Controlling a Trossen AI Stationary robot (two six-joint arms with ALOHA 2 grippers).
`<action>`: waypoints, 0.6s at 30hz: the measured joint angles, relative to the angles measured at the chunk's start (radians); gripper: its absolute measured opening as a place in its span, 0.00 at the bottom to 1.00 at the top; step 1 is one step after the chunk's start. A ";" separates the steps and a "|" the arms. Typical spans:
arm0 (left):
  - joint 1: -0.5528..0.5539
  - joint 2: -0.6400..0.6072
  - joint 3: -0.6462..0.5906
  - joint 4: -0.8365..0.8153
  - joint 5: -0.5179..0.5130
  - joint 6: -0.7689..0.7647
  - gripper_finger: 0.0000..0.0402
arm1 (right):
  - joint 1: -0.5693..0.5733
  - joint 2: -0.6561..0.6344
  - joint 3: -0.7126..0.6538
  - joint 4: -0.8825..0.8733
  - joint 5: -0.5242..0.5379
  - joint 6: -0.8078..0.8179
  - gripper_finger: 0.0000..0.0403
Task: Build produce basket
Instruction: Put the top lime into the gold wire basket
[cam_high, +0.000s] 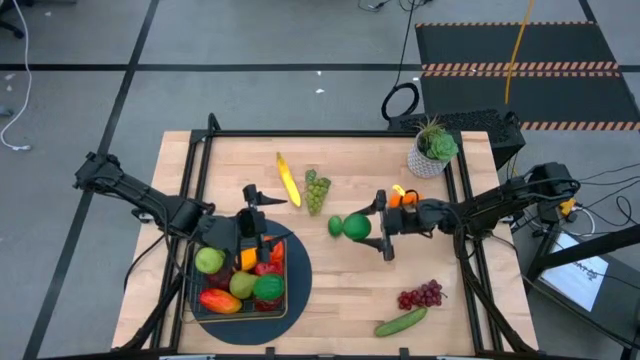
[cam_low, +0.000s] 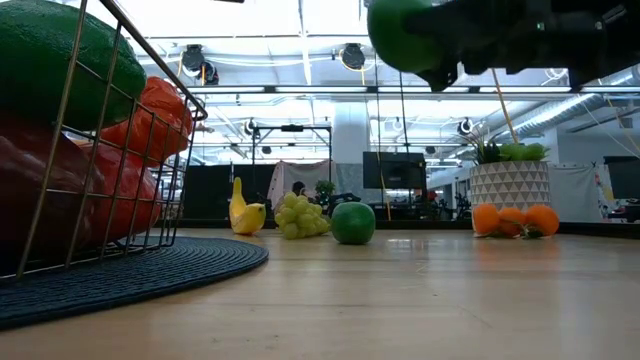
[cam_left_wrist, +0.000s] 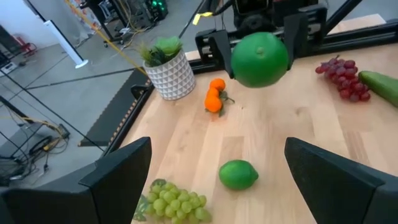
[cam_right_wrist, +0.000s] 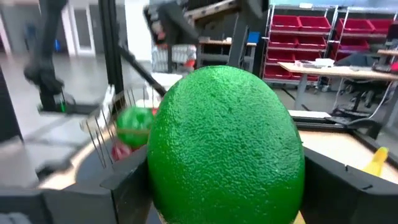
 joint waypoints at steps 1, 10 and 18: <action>0.000 0.000 0.000 0.008 0.000 0.000 0.92 | 0.000 0.000 0.000 0.012 0.000 0.028 0.75; -0.016 0.000 0.000 0.041 0.001 0.002 0.92 | -0.002 0.000 0.000 0.063 0.000 0.326 0.75; -0.016 0.000 0.000 0.054 0.001 0.004 0.92 | -0.002 0.000 0.000 0.058 0.000 0.626 0.75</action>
